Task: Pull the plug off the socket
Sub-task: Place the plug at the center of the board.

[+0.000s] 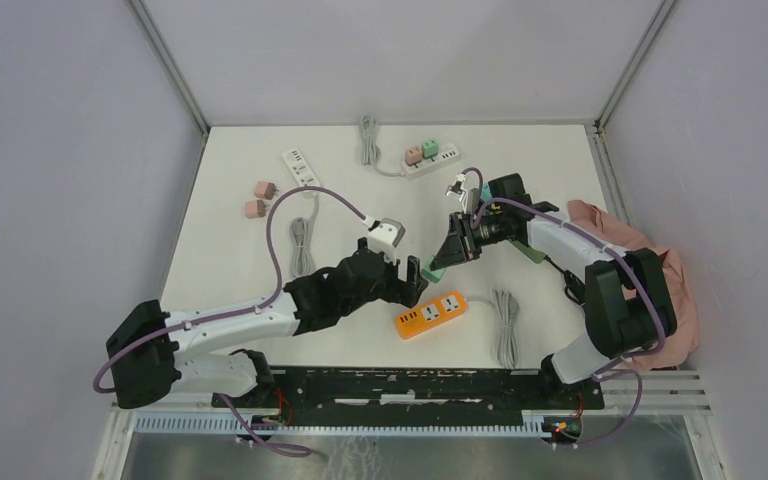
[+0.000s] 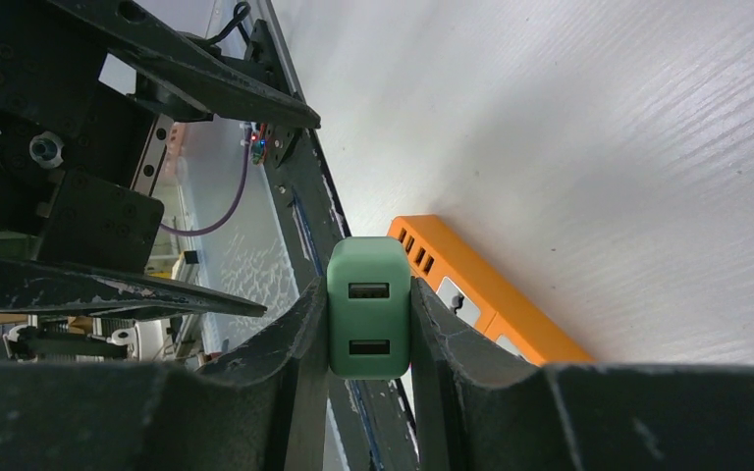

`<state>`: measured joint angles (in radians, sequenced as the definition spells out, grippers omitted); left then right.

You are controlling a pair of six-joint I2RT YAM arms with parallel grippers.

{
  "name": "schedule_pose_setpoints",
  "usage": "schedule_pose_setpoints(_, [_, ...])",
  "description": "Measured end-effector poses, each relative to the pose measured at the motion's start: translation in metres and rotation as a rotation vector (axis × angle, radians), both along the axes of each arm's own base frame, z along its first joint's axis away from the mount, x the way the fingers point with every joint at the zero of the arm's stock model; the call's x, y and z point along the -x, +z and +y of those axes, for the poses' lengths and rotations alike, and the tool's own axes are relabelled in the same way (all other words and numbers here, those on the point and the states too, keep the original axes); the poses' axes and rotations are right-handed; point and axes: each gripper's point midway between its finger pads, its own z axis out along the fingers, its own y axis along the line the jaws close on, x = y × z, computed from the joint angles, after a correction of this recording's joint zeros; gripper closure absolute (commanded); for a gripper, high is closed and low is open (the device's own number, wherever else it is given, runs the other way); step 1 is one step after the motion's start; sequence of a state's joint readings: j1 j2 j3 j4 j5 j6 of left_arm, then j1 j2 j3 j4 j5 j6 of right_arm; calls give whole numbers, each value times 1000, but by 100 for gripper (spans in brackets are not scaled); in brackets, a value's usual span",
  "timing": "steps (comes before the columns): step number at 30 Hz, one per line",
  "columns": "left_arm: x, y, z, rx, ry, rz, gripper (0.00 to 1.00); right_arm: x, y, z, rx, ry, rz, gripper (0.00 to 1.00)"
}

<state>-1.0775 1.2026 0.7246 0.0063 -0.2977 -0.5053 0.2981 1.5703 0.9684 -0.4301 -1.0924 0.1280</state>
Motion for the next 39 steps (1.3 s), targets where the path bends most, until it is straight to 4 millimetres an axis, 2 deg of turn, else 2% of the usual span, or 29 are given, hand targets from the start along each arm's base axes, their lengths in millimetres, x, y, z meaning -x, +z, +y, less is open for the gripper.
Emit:
schedule_pose_setpoints(12, [-4,-14,-19,-101,-84,-7,5,-2,-8,1,24,-43,94,100])
schedule_pose_setpoints(16, [-3,-18,-27,-117,-118,-4,10,-2,-8,1,27,-51,107,100])
schedule_pose_setpoints(22, [-6,-24,-39,-130,-139,7,22,-2,-8,1,28,-57,120,100])
schedule_pose_setpoints(27, [-12,-26,-50,-147,-144,5,41,-2,-8,1,28,-58,122,97])
schedule_pose_setpoints(32, [-15,-27,-53,-160,-145,1,79,-2,-9,1,32,-62,127,90])
schedule_pose_setpoints(35, [-16,-27,-53,-164,-144,-4,95,-2,-9,1,32,-61,128,76])
schedule_pose_setpoints(37, [-16,-27,-53,-164,-144,-4,97,-2,-9,1,32,-61,127,60])
schedule_pose_setpoints(39, [-16,-27,-53,-164,-144,-4,97,-1,-9,0,32,-58,125,50])
